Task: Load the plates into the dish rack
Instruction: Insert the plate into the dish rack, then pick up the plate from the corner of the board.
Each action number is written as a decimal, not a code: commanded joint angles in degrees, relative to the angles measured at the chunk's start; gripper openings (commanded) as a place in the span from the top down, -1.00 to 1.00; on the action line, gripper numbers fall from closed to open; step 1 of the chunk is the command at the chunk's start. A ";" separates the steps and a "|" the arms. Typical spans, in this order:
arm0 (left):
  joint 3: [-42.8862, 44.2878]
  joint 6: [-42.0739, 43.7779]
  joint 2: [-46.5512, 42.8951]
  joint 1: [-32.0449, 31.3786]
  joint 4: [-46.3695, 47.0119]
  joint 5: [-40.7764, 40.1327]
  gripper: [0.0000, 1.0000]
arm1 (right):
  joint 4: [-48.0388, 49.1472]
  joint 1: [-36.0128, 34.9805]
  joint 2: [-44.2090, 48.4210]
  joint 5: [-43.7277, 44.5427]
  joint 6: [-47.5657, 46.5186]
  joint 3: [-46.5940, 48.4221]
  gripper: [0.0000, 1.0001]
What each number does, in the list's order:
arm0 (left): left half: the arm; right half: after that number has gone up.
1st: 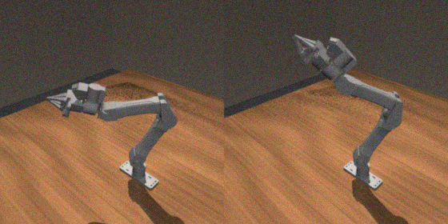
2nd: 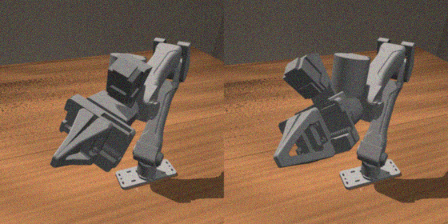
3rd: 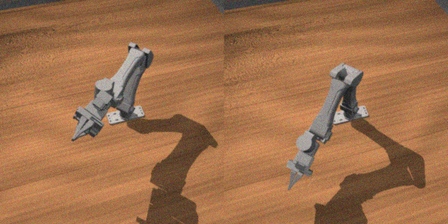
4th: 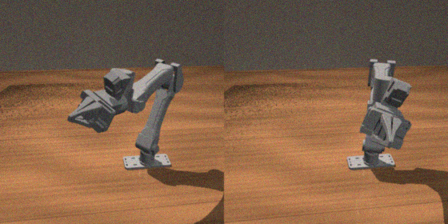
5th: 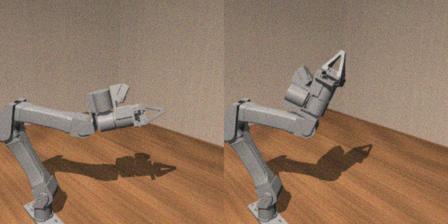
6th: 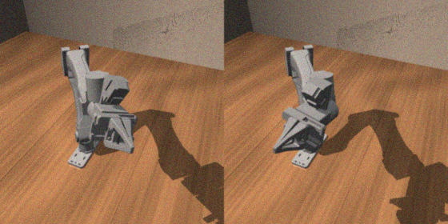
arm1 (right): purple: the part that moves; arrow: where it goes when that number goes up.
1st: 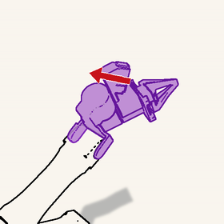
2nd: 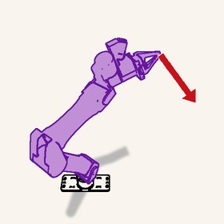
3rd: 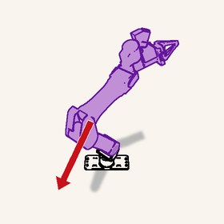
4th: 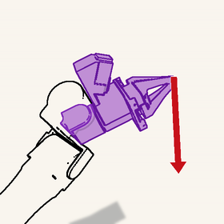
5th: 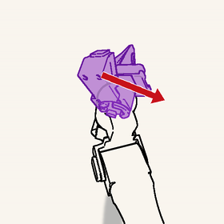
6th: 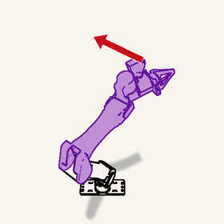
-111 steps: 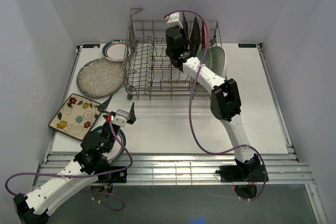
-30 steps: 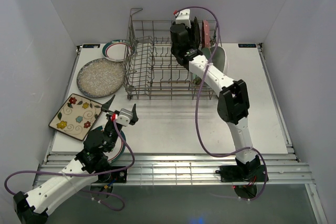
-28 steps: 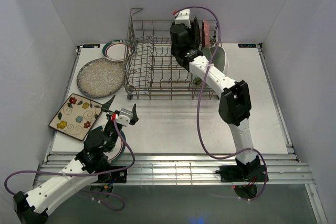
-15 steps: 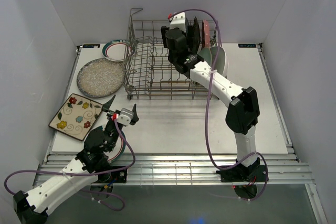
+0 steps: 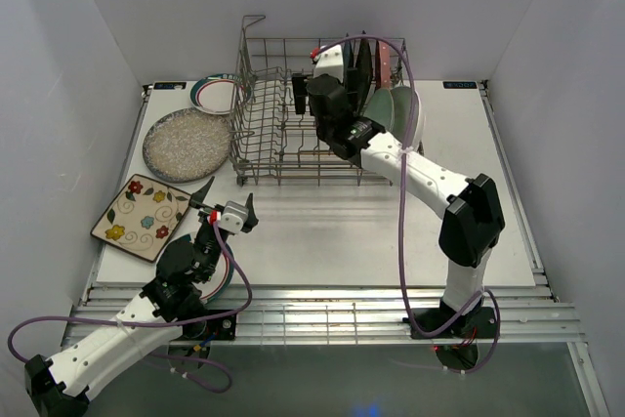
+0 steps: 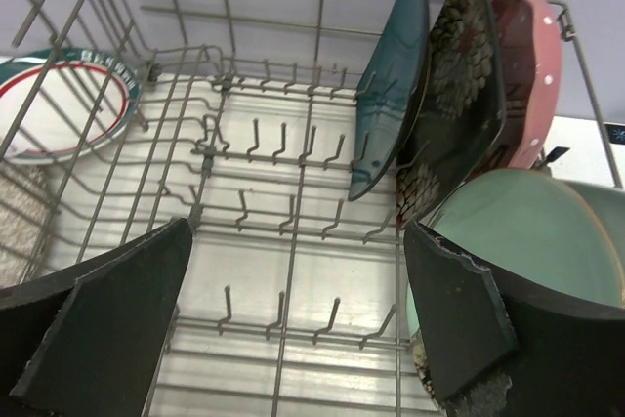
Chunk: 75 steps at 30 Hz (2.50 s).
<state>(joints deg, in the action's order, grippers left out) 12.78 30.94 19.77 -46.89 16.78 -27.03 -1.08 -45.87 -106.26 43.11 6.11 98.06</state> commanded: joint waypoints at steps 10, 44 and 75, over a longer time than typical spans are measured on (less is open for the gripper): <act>-1.79 3.51 -2.54 -0.22 1.60 -0.39 -0.96 | 16.36 -4.32 20.38 -4.44 1.98 -24.57 -0.92; -3.02 3.87 -17.75 -0.30 1.15 -1.89 -0.96 | 9.33 -8.54 27.33 -42.58 8.65 -34.34 -0.86; -0.65 5.36 -22.67 -0.22 1.33 -2.94 -0.96 | 29.11 -19.96 12.92 -44.33 30.54 -44.36 -0.72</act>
<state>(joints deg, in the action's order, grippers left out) 10.20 35.90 0.38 -46.89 18.04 -29.39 21.19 -64.55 -91.98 0.56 32.67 54.00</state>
